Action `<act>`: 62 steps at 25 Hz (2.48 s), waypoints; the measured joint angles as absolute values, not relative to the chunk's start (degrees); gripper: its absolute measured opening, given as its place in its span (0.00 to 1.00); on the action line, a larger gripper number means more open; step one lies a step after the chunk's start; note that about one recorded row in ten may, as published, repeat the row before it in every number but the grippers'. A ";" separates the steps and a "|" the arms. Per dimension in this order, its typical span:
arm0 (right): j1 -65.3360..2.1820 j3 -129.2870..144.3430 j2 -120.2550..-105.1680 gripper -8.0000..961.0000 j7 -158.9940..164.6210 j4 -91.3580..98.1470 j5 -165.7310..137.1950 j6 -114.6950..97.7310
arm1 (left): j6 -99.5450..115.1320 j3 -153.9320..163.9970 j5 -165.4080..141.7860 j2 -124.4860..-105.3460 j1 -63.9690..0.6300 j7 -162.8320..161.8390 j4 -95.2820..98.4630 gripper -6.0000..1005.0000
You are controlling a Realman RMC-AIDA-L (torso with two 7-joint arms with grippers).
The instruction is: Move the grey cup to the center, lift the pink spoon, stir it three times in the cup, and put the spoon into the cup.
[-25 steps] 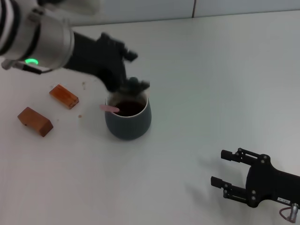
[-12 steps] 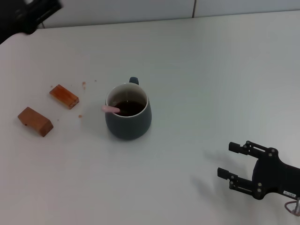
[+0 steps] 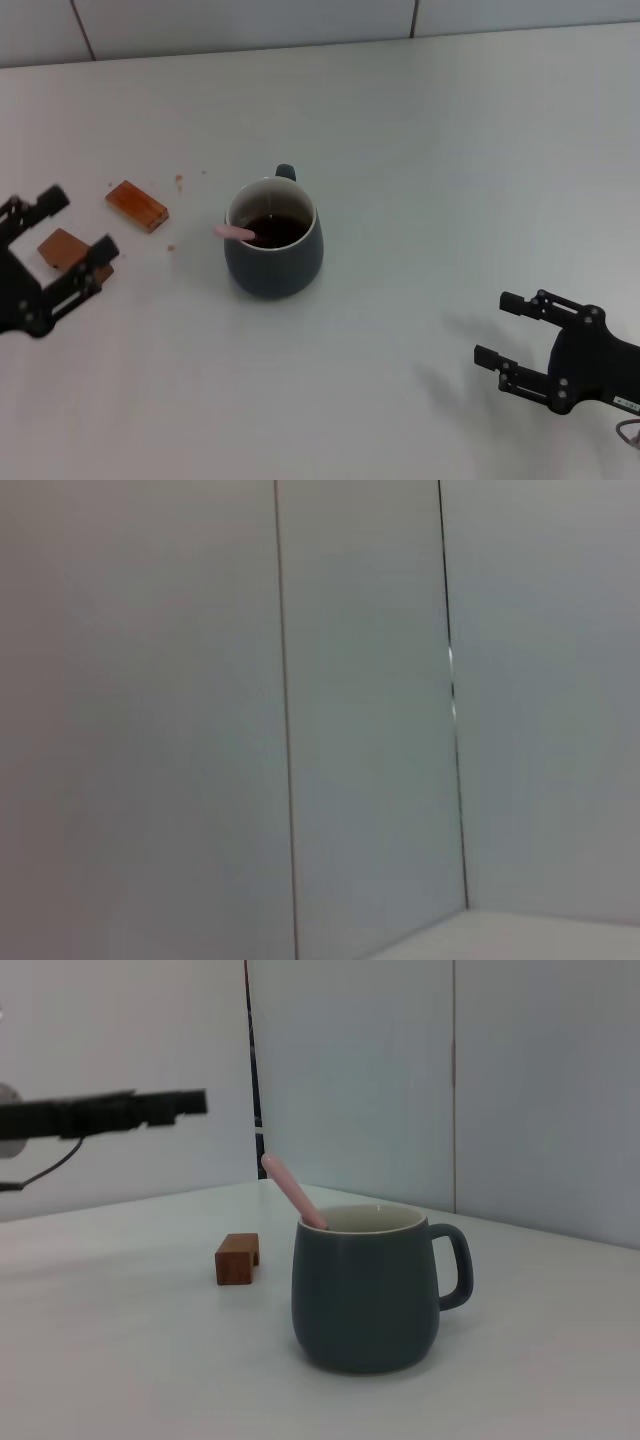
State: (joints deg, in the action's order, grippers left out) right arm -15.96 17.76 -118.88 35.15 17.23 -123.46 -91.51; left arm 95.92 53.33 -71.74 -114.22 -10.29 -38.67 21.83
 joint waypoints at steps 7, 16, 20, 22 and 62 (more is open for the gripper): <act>-15.87 17.77 -119.08 0.76 35.15 16.89 -123.46 -91.53 | 95.46 53.48 -76.89 -114.63 -5.57 -34.93 19.76 0.73; -15.91 18.52 -119.21 0.76 34.77 16.30 -123.95 -92.93 | 93.69 53.56 -83.21 -116.38 -5.34 -30.16 16.15 0.78; -15.96 19.00 -119.23 0.76 34.70 15.46 -124.21 -92.96 | 92.58 53.62 -84.40 -116.37 -5.36 -30.13 16.03 0.78; -15.98 19.52 -119.22 0.76 34.69 15.26 -124.24 -92.96 | 92.22 53.62 -84.65 -116.37 -5.38 -30.12 16.01 0.78; -15.69 19.94 -119.18 0.76 34.91 14.77 -125.68 -92.29 | 91.49 53.56 -85.51 -116.36 -6.31 -30.39 15.82 0.78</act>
